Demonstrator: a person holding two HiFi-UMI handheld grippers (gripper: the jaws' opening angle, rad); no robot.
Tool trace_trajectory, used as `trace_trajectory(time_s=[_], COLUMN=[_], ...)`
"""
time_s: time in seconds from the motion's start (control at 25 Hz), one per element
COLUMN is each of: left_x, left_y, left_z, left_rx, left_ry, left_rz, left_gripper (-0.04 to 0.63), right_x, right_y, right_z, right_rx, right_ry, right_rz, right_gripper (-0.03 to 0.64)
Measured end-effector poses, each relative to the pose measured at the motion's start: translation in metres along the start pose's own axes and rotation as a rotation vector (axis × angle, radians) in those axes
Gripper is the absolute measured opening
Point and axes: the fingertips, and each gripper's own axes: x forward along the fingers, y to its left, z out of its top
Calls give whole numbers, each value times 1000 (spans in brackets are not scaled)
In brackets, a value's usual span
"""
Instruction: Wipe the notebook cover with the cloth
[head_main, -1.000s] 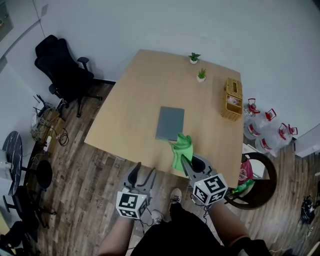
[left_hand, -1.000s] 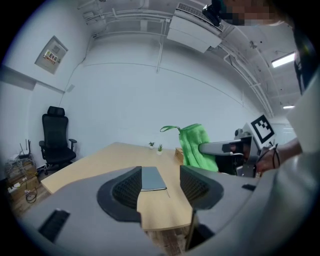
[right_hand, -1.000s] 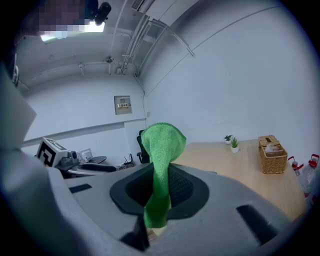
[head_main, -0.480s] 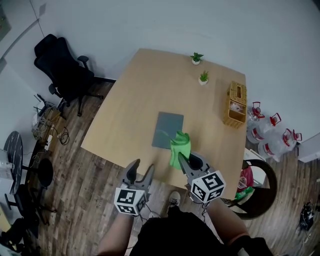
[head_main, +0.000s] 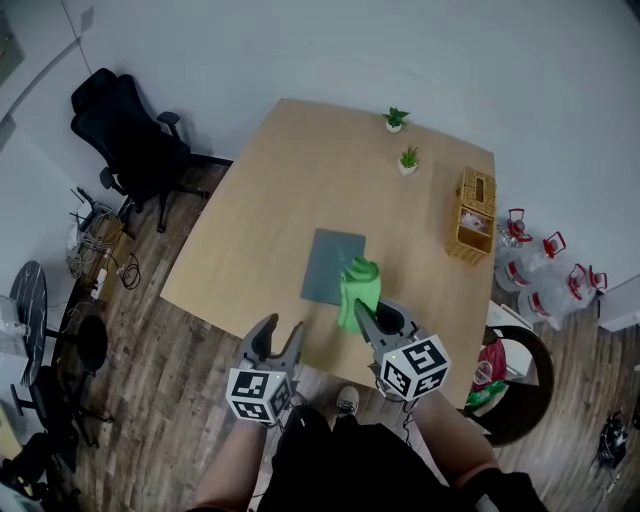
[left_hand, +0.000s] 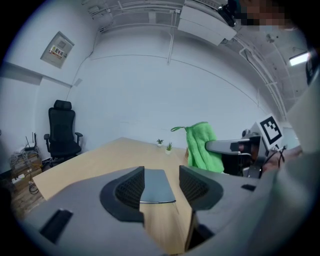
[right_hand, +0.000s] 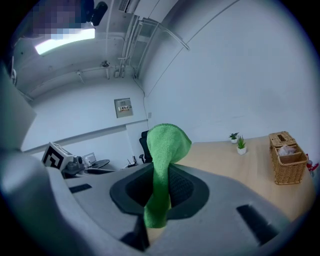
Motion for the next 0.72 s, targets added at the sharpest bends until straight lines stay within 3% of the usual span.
trace_trajectory(time_s=[0.16, 0.72], left_x=[10, 58], left_y=[7, 48], left_z=[0, -23], left_rx=[-1, -5], left_ry=[14, 149], left_rz=[-15, -174], left_gripper=[207, 192], right_x=[8, 62], right_y=[-3, -7], right_z=[-4, -12], right_rx=[12, 39], right_ry=[9, 43], right_rz=[-12, -129], right_gripper=[58, 58])
